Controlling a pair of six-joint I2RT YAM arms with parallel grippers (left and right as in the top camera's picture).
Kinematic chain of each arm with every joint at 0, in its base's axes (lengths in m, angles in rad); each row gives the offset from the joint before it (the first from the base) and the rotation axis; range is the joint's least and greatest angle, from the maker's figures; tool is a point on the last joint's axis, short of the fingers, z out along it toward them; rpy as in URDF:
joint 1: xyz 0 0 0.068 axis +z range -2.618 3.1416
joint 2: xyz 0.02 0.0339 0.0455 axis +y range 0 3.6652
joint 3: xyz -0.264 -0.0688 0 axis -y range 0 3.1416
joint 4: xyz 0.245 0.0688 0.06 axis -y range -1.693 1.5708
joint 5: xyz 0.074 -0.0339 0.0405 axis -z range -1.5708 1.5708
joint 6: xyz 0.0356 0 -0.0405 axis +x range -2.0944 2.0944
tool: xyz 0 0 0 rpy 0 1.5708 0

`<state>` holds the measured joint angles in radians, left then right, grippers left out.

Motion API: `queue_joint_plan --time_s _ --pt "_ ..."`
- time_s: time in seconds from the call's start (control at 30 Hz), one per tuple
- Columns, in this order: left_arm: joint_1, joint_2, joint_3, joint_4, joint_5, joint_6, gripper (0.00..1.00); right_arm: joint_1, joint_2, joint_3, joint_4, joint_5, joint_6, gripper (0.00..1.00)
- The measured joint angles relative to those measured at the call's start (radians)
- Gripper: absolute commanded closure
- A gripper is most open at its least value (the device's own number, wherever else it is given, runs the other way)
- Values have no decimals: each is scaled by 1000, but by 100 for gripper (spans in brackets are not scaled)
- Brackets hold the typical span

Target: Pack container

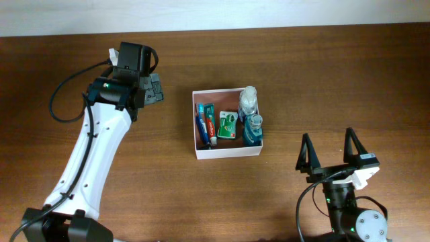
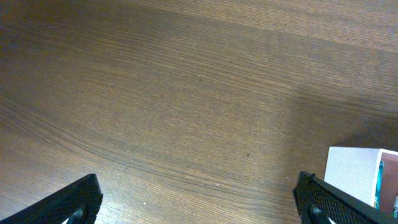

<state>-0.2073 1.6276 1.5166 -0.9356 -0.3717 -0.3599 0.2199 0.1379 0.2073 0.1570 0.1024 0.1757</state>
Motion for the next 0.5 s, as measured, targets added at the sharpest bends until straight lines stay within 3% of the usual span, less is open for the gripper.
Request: queue_joint_plan --time_s 0.5 --pt "0 0 0 0 0 0 1 -4 -111 -162 56 4 0 2"
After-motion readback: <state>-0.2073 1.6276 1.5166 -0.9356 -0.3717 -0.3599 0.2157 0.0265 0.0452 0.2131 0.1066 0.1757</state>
